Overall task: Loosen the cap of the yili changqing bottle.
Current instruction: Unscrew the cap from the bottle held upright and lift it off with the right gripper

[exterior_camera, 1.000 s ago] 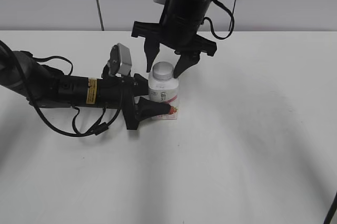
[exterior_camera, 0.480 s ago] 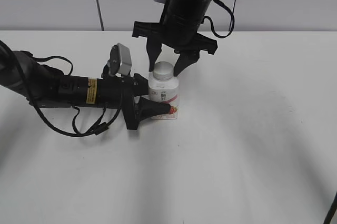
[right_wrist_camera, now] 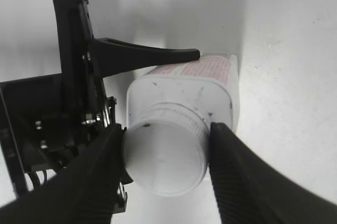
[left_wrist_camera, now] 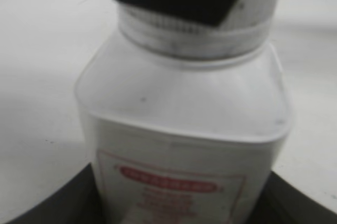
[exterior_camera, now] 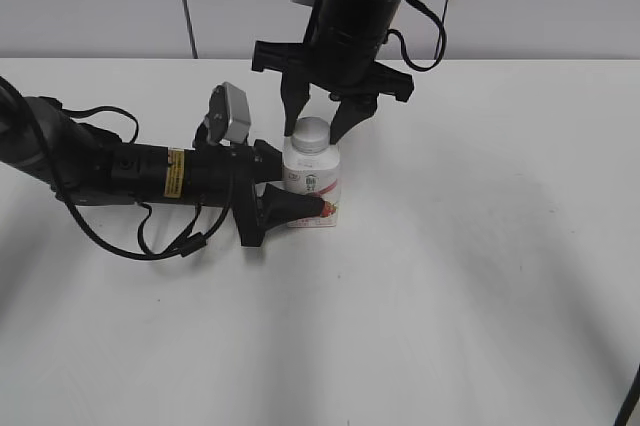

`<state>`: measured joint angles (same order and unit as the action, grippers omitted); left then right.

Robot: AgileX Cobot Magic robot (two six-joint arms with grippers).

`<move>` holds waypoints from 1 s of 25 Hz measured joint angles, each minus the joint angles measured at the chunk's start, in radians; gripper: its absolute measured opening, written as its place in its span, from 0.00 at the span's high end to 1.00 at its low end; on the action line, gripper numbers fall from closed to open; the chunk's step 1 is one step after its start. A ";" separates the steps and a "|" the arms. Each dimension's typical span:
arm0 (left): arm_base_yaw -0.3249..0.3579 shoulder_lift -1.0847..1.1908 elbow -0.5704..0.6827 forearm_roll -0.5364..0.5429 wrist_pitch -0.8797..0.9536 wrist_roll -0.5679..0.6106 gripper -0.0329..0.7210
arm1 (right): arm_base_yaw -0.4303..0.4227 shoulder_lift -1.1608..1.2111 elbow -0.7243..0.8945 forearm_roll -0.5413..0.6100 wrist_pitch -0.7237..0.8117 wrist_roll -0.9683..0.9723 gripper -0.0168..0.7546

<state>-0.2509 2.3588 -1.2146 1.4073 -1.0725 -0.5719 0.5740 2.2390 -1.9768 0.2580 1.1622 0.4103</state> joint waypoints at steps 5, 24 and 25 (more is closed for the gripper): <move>0.000 0.000 0.000 -0.001 0.000 0.000 0.42 | 0.001 0.000 0.000 0.002 -0.001 -0.056 0.46; 0.000 0.000 0.000 0.001 -0.005 0.009 0.44 | 0.000 0.000 -0.003 0.035 0.026 -0.808 0.46; 0.000 0.000 0.000 0.001 -0.006 0.009 0.44 | 0.000 0.000 -0.003 0.038 0.026 -0.844 0.46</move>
<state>-0.2509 2.3588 -1.2146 1.4083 -1.0787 -0.5631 0.5741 2.2390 -1.9798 0.2959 1.1886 -0.4332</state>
